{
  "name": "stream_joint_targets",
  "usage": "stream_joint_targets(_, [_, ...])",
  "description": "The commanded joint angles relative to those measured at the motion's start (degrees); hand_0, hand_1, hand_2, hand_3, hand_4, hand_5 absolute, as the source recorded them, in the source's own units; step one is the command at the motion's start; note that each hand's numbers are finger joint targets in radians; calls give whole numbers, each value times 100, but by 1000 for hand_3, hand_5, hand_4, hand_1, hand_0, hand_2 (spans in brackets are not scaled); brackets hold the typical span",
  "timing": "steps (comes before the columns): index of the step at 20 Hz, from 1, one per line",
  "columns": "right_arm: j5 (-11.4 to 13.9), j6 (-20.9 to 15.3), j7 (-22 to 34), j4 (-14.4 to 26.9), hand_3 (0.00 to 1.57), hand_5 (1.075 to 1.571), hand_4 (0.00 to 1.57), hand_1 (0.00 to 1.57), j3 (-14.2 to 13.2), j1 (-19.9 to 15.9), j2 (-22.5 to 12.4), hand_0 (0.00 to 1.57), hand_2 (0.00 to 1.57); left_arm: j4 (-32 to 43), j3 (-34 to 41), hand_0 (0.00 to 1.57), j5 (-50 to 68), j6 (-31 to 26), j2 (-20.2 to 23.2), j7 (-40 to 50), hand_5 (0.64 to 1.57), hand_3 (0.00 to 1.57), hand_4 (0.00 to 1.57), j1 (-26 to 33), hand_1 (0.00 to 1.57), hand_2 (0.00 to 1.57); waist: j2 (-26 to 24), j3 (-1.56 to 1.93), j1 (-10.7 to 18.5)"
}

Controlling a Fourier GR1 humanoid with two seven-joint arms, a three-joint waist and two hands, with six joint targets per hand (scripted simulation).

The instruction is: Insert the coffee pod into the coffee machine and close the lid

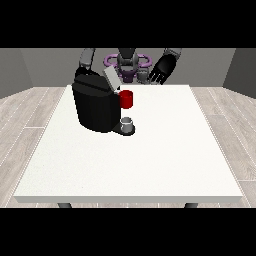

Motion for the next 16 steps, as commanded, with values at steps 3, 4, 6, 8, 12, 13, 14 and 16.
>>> stream_joint_targets(3, [27, -82, -124, 4, 0, 1571, 0, 0, -88, -201, -68, 0, 0, -79, 437, 1380, 285, -316, -100, 531, 1571, 1375, 522, -754, 1380, 1397, 168, 0, -161])
stream_joint_targets(4, [-8, -15, 166, -360, 0, 1571, 0, 0, 18, -33, -22, 0, 0, 36, 444, 985, 264, -253, -4, 271, 1571, 1371, 511, -394, 985, 1204, 36, -2, -278])
stream_joint_targets(6, [-61, 28, 45, -305, 0, 1571, 0, 0, -8, -240, -7, 0, 0, 74, 617, 1221, 339, -259, -73, 681, 1571, 1292, 509, -921, 1221, 1266, 256, -1, -454])
stream_joint_targets(8, [-31, 27, 64, -313, 0, 1571, 0, 0, -35, -415, -78, 0, 0, 143, 808, 1202, 451, -411, 72, 835, 1571, 1256, 491, -1328, 1202, 1240, 451, -1, -583])
stream_joint_targets(12, [-57, -109, -145, -179, 0, 1571, 0, 0, -273, -590, -194, 0, 0, 21, 706, 1216, 325, -276, 19, 878, 1571, 1256, 470, -1534, 1216, 1265, 793, 1, -510])
stream_joint_targets(13, [-117, 160, 198, -530, 0, 1571, 269, 0, -149, -597, -278, 0, 0, 146, 721, 1174, 247, -230, 217, 755, 1571, 1266, 479, -1486, 1174, 1254, 697, -2, -759])
stream_joint_targets(14, [3, -48, 57, -414, 0, 1571, 263, 0, -96, -768, -139, 0, 0, 218, 941, 1155, 363, -445, 507, 894, 1571, 1266, 484, -2026, 1155, 1247, 1051, 0, -837])
stream_joint_targets(16, [-149, 42, 37, -350, 0, 1571, 186, 0, -273, -789, -245, 0, 0, 173, 757, 1225, 203, -210, 313, 836, 1571, 1251, 482, -1738, 1225, 1279, 1080, 0, -697])
